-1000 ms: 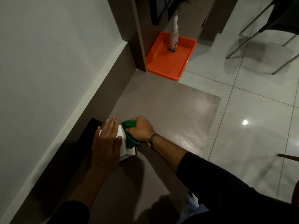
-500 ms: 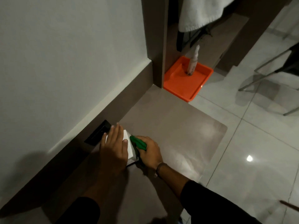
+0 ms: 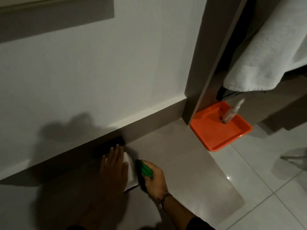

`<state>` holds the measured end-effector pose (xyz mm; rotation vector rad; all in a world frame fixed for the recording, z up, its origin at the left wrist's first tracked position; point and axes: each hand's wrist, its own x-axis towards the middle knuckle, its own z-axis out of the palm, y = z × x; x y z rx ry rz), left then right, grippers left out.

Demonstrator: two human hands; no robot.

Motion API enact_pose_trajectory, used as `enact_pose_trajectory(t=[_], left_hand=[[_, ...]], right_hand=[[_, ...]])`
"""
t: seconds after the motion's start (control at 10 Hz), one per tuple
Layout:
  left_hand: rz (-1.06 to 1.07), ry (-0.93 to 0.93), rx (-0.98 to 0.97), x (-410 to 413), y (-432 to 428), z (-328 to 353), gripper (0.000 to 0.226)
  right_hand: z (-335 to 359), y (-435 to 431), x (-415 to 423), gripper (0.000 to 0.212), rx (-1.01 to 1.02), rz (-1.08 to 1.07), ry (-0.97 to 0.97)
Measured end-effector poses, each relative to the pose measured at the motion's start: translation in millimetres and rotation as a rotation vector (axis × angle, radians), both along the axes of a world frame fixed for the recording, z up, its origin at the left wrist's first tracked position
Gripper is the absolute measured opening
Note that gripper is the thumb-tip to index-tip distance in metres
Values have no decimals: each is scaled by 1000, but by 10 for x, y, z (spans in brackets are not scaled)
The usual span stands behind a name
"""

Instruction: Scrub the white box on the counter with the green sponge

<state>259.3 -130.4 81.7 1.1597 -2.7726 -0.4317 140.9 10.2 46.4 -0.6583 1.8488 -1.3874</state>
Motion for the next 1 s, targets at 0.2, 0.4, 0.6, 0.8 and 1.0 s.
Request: enact_pose_trajectory(t=[0.2, 0.4, 0.6, 0.8, 1.0], left_hand=[[-122, 93, -66, -1075, 591, 316, 66], [-197, -134, -10, -2356, 1077, -334, 77], [-258, -243, 27, -2660, 1128, -1143, 85], [-245, -243, -40, -2681, 1122, -1310, 93], [-221, -171, -27, -2577, 1116, -968, 81]], right_hand=[[274, 683, -1456, 53, 32, -111, 335], [4, 1010, -3268, 55, 257, -96, 685], [-704, 597, -4072, 59, 599, 144, 831], [-1252, 619, -4047, 75, 742, 344, 947], [-1095, 679, -4049, 99, 756, 369, 925]])
